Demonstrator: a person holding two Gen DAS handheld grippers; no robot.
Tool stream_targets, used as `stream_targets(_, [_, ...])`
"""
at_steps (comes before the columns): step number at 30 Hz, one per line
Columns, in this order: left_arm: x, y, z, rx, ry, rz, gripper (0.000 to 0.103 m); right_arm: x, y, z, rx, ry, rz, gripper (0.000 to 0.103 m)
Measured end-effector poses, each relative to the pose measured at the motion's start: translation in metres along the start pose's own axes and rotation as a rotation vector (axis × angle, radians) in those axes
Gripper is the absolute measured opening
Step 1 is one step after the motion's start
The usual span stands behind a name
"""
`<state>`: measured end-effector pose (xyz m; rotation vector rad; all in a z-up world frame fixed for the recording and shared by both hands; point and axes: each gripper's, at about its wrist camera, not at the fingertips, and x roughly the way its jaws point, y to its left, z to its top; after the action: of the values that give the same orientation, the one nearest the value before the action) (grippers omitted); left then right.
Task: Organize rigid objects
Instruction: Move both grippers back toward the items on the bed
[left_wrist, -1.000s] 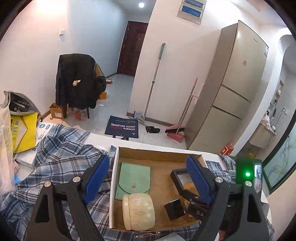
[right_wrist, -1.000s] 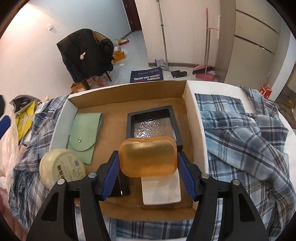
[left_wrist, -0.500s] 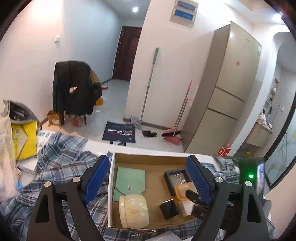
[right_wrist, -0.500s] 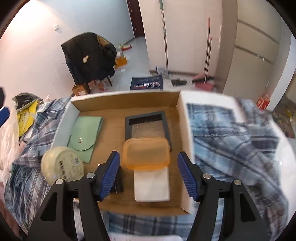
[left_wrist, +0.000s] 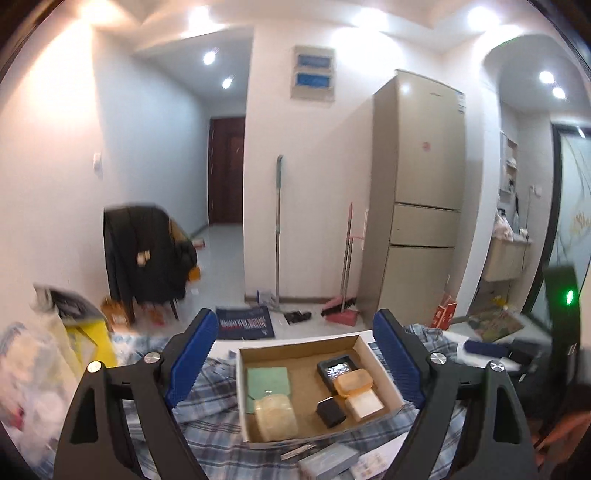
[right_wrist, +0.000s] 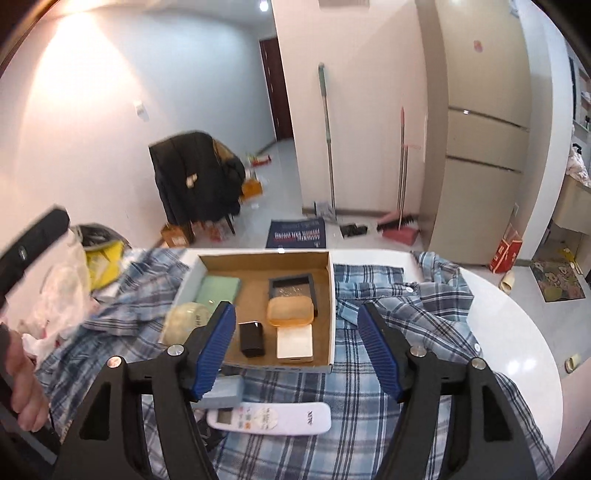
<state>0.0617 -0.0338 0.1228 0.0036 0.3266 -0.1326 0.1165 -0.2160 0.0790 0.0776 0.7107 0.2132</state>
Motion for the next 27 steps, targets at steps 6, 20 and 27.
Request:
stream_targets(6, [-0.042, 0.005, -0.025, 0.027, -0.101, 0.105, 0.103, -0.03, 0.015, -0.009, -0.024, -0.05, 0.002, 0.072])
stream_targets(20, [-0.06, 0.033, -0.076, -0.013, 0.042, -0.053, 0.103, -0.039, 0.04, -0.06, -0.088, -0.065, 0.021, 0.079])
stream_targets(27, [-0.038, 0.029, -0.091, -0.029, 0.156, -0.143, 0.099, -0.031, 0.033, -0.082, -0.099, -0.032, 0.003, 0.079])
